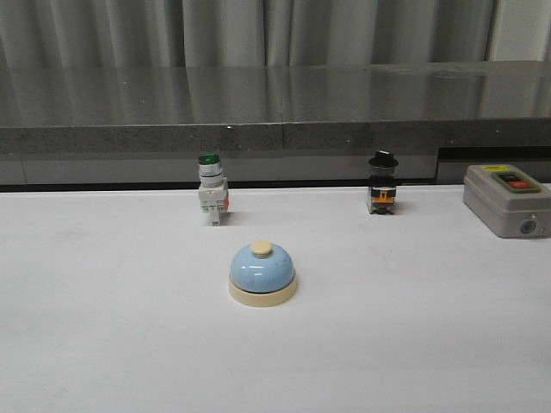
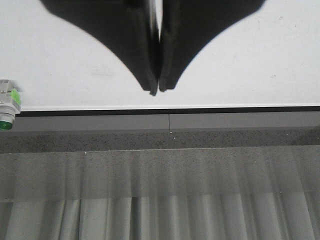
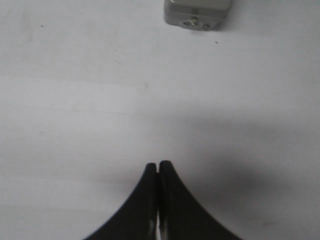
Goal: Place and press bell with both arms
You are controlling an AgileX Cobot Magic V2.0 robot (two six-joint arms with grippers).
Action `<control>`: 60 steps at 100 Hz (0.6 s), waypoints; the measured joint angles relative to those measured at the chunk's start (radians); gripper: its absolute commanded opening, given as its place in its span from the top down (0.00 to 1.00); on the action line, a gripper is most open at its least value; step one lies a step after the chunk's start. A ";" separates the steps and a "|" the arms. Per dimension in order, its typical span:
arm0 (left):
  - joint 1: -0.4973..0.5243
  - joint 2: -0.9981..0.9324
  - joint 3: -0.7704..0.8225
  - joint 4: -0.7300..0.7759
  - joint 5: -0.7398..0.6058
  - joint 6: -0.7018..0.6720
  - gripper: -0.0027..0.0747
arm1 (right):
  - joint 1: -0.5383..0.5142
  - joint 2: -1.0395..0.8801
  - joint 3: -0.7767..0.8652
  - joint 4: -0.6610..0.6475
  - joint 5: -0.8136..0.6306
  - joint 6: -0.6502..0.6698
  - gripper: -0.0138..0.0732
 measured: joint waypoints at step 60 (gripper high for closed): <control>0.000 0.000 0.000 0.000 0.000 0.000 0.99 | -0.080 -0.418 0.325 0.000 -0.157 0.001 0.92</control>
